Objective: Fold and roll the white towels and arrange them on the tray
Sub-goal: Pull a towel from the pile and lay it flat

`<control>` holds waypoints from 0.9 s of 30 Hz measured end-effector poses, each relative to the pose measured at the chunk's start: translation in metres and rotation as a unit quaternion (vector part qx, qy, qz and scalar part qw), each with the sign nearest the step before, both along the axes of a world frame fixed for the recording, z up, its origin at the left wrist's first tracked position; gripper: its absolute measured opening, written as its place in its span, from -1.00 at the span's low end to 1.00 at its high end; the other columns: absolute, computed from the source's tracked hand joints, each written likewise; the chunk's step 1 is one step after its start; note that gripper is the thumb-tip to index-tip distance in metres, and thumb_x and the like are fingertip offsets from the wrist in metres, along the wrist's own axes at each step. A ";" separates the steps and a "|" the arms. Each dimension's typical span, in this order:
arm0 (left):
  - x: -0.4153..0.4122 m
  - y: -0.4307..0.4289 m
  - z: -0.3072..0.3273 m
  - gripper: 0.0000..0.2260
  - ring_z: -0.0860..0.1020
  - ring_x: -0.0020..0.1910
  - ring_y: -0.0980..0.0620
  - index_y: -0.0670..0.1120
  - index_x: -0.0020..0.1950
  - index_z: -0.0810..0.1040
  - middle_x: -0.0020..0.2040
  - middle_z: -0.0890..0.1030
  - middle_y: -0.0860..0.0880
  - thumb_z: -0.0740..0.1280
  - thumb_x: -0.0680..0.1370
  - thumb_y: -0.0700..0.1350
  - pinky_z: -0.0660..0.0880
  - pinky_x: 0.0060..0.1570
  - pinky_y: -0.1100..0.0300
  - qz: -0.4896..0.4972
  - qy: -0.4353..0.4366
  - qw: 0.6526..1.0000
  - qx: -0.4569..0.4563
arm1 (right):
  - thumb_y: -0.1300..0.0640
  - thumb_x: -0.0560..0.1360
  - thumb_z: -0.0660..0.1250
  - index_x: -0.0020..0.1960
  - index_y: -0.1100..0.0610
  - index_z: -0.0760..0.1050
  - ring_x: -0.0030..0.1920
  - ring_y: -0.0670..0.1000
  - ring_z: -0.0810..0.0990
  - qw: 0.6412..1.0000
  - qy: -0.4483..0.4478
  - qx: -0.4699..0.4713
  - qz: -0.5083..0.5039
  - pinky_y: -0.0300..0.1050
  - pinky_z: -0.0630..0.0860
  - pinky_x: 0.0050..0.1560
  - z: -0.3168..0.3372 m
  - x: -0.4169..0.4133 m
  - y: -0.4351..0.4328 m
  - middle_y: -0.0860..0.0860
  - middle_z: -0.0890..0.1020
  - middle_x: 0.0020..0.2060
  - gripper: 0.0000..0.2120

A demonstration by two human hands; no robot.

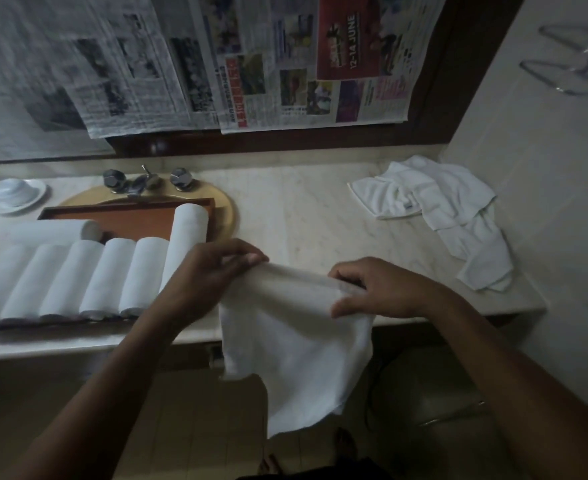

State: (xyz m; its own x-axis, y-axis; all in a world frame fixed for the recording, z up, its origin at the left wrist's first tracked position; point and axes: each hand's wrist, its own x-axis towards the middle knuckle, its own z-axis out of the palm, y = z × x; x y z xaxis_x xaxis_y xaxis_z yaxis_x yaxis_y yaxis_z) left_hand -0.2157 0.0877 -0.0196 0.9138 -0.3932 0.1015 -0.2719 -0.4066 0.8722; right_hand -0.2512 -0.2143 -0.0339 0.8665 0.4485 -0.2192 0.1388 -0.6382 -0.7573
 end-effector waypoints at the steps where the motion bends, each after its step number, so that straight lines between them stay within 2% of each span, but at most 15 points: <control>1: -0.001 0.004 -0.002 -0.85 0.65 -0.01 0.19 0.06 -0.01 0.73 -0.05 0.72 0.15 0.37 0.63 -0.09 0.50 -0.06 0.33 -0.012 -0.007 0.999 0.031 | -0.18 0.46 0.51 -0.15 -0.04 0.56 -0.25 -0.14 0.58 0.999 -0.003 -0.049 0.020 -0.11 0.48 -0.17 -0.007 0.002 -0.008 -0.14 0.59 -0.27 -0.76; 3: -0.001 0.016 -0.009 -0.85 0.66 -0.08 0.09 0.09 -0.04 0.73 -0.08 0.72 0.12 0.38 0.63 -0.10 0.55 -0.11 0.14 0.002 0.009 0.997 0.073 | -0.22 0.44 0.49 -0.22 0.05 0.50 -0.33 -0.13 0.49 0.994 0.000 -0.109 0.030 -0.06 0.40 -0.22 -0.021 0.007 -0.029 -0.11 0.50 -0.36 -0.63; 5: 0.001 0.036 -0.018 -0.85 0.66 -0.11 0.03 0.15 -0.06 0.72 -0.10 0.71 0.11 0.40 0.62 -0.08 0.58 -0.09 0.03 0.034 0.026 0.993 0.108 | -0.20 0.46 0.48 -0.25 -0.01 0.52 -0.33 -0.15 0.49 0.990 0.020 -0.134 0.027 -0.05 0.39 -0.21 -0.033 0.008 -0.054 -0.13 0.51 -0.37 -0.69; 6: 0.001 0.047 -0.021 -0.87 0.66 -0.11 0.06 0.19 -0.06 0.71 -0.10 0.71 0.12 0.41 0.61 -0.03 0.60 -0.07 0.01 0.041 0.032 0.990 0.129 | -0.17 0.48 0.48 -0.27 -0.08 0.53 -0.34 -0.17 0.51 0.990 0.035 -0.135 0.021 -0.06 0.40 -0.21 -0.036 0.006 -0.065 -0.16 0.53 -0.38 -0.74; 8: 0.000 0.062 -0.028 -0.91 0.66 -0.09 0.16 0.20 -0.02 0.70 -0.07 0.71 0.15 0.40 0.59 0.13 0.62 -0.02 -0.03 0.028 0.042 0.985 0.165 | -0.06 0.54 0.48 -0.33 -0.15 0.54 -0.35 -0.16 0.55 0.993 0.060 -0.103 0.000 -0.14 0.45 -0.22 -0.040 0.002 -0.083 -0.16 0.56 -0.40 -0.72; 10: -0.002 0.065 -0.036 -0.91 0.65 -0.07 0.21 0.21 0.00 0.69 -0.05 0.70 0.20 0.39 0.59 0.13 0.62 0.00 0.02 -0.004 0.064 0.980 0.191 | 0.02 0.58 0.45 -0.34 -0.10 0.55 -0.33 -0.13 0.59 0.995 0.065 -0.074 -0.014 -0.20 0.47 -0.22 -0.045 0.002 -0.093 -0.11 0.57 -0.41 -0.68; 12: -0.006 0.063 -0.043 -0.92 0.63 -0.06 0.29 0.24 -0.04 0.68 -0.05 0.67 0.29 0.39 0.58 0.07 0.59 -0.02 0.16 -0.029 0.073 0.971 0.228 | 0.03 0.61 0.41 -0.32 -0.06 0.54 -0.32 -0.10 0.60 0.996 0.058 -0.056 -0.031 -0.16 0.47 -0.21 -0.051 0.002 -0.095 -0.08 0.57 -0.40 -0.68; 14: -0.003 0.064 -0.053 -0.90 0.60 -0.08 0.33 0.25 -0.08 0.66 -0.11 0.67 0.29 0.41 0.59 0.04 0.55 -0.06 0.26 -0.036 0.070 0.960 0.269 | 0.05 0.64 0.36 -0.19 -0.07 0.63 -0.24 -0.12 0.62 0.996 0.058 -0.024 -0.062 -0.20 0.48 -0.19 -0.058 -0.002 -0.094 -0.10 0.64 -0.30 -0.77; 16: -0.001 0.063 -0.064 -0.82 0.61 -0.11 0.26 0.22 -0.10 0.62 -0.15 0.67 0.22 0.41 0.62 -0.06 0.48 -0.14 0.30 -0.026 0.070 0.948 0.311 | 0.08 0.66 0.34 -0.01 -0.05 0.69 -0.14 -0.13 0.67 0.994 0.064 0.013 -0.090 -0.22 0.53 -0.19 -0.060 -0.006 -0.086 -0.07 0.71 -0.16 -0.84; 19: 0.002 0.049 -0.073 -0.85 0.65 -0.04 0.00 0.10 0.01 0.62 -0.04 0.68 0.07 0.37 0.63 -0.17 0.44 -0.16 0.21 0.054 0.021 0.938 0.341 | 0.11 0.65 0.35 -0.01 0.02 0.69 -0.16 -0.05 0.67 0.983 0.077 0.100 -0.136 -0.10 0.57 -0.19 -0.055 -0.011 -0.065 0.02 0.71 -0.18 -0.86; 20: 0.000 0.040 -0.073 -0.84 0.65 -0.01 -0.03 0.05 0.11 0.62 0.02 0.66 0.07 0.39 0.61 -0.20 0.45 -0.16 0.20 0.086 -0.004 0.943 0.323 | 0.12 0.64 0.36 -0.01 0.04 0.67 -0.16 0.01 0.68 0.972 0.087 0.145 -0.164 -0.04 0.59 -0.16 -0.049 -0.012 -0.055 0.05 0.71 -0.18 -0.89; 22: -0.013 0.012 -0.073 -0.71 0.61 -0.02 0.06 0.08 0.20 0.54 0.04 0.59 0.16 0.49 0.53 -0.13 0.49 -0.18 0.23 0.097 -0.016 0.963 0.249 | 0.17 0.62 0.38 0.04 0.05 0.61 -0.14 0.11 0.71 0.949 0.095 0.210 -0.217 0.09 0.66 -0.11 -0.036 -0.013 -0.031 0.12 0.71 -0.18 -0.95; 25: -0.047 -0.055 -0.071 -0.52 0.55 0.01 0.24 0.18 0.25 0.44 0.07 0.52 0.24 0.56 0.41 0.13 0.56 -0.12 0.29 0.002 0.016 0.990 0.137 | 0.21 0.60 0.38 0.03 -0.03 0.56 -0.08 0.10 0.73 0.928 0.078 0.257 -0.257 0.24 0.69 -0.01 -0.020 -0.011 0.014 0.13 0.71 -0.14 -0.86; 27: -0.057 -0.089 -0.072 -0.65 0.59 0.05 0.22 0.13 0.26 0.50 0.09 0.57 0.20 0.50 0.52 0.04 0.57 -0.08 0.32 0.017 -0.005 0.998 0.052 | 0.20 0.60 0.38 0.07 -0.04 0.54 -0.02 0.11 0.74 0.934 0.067 0.261 -0.233 0.23 0.68 0.05 -0.007 -0.009 0.037 0.13 0.73 -0.07 -0.85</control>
